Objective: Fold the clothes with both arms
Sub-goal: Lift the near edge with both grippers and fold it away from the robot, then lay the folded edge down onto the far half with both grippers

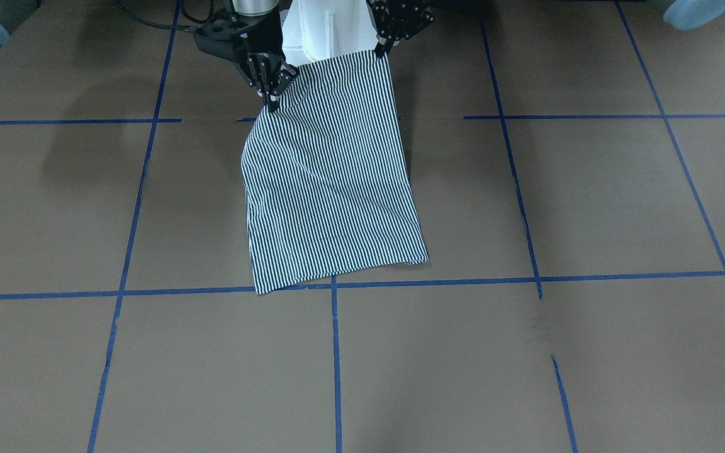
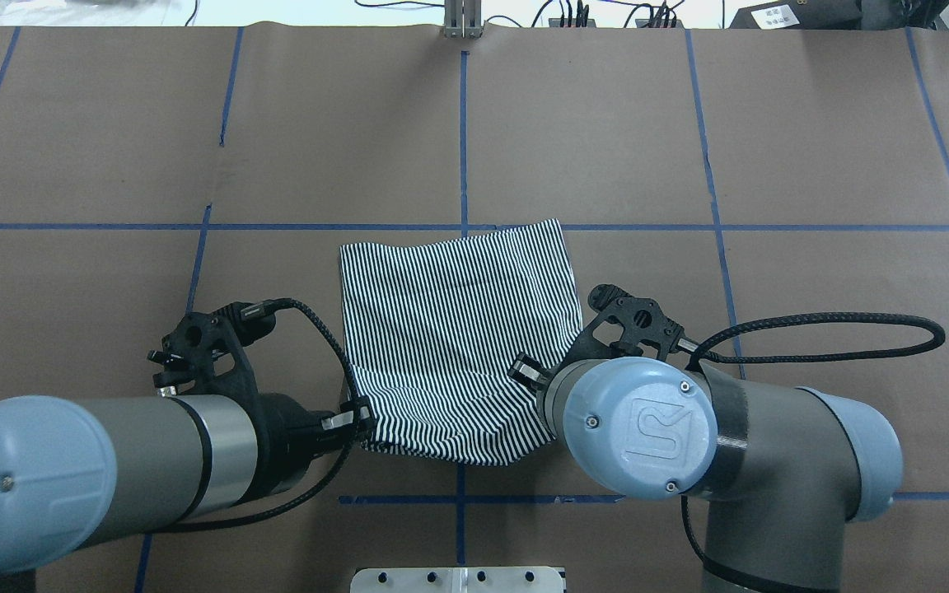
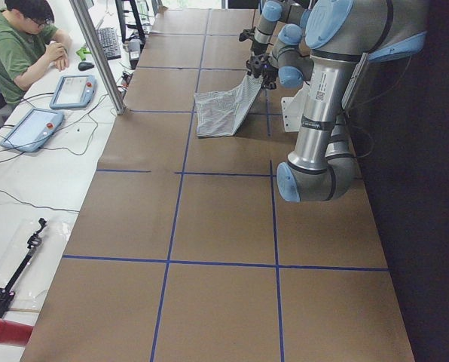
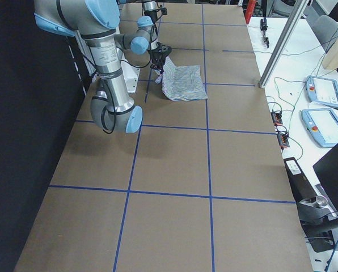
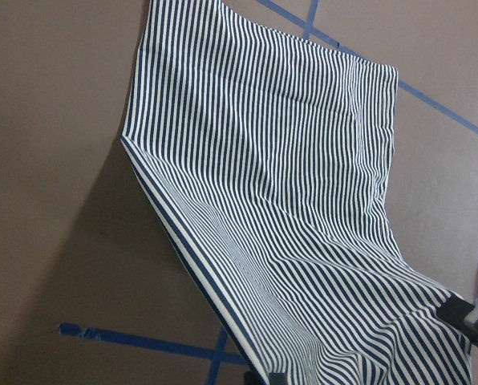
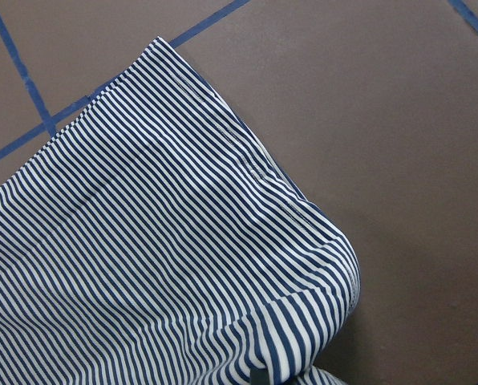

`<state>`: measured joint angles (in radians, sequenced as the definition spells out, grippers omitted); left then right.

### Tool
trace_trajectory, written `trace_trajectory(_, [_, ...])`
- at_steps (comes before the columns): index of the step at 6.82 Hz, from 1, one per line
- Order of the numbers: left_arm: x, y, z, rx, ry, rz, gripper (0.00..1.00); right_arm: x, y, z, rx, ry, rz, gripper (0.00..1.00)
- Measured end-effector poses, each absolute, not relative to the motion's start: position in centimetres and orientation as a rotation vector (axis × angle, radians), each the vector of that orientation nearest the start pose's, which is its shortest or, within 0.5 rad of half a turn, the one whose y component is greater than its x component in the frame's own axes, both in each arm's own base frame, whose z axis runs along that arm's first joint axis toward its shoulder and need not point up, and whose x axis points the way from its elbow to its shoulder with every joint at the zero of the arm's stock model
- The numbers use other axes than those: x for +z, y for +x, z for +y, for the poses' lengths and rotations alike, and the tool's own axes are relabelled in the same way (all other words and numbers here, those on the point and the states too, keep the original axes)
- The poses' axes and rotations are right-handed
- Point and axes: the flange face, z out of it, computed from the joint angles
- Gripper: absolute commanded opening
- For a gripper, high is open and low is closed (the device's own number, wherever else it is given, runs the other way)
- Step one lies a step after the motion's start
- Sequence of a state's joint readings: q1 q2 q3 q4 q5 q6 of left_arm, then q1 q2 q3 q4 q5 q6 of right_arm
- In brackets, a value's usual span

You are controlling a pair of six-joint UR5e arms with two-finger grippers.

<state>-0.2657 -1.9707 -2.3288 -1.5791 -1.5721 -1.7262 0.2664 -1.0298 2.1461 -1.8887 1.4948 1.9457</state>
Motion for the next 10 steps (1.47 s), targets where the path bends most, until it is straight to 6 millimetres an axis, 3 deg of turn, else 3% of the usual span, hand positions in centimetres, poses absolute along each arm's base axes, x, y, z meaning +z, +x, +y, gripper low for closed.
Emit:
trace_trajectory(2, [15.6,41.2,-31.0,-0.390,0.179,1.093,0.00,16.6,-50.4,-31.2,0.675,0.053,-0.804,0.00])
trace_trajectory(4, [17.6,42.1,-35.6,-0.426,0.227,1.014,0.00,16.8,-53.0,-36.5,0.721,0.089,-0.805,0.00])
trace_trajectory(6, [18.9,44.0,-38.0,-0.446,0.233,0.975,0.00,17.8,-54.4,-40.8,0.731,0.126,-0.794,0.00])
trace_trajectory(8, [21.6,46.5,-40.8,-0.466,0.244,0.966,0.00,19.0,-56.4,-44.9,0.734,0.157,-0.799,0.00])
trace_trajectory(10, [24.1,48.1,-42.7,-0.479,0.249,0.955,0.00,20.2,-58.5,-47.7,0.742,0.169,-0.793,0.00])
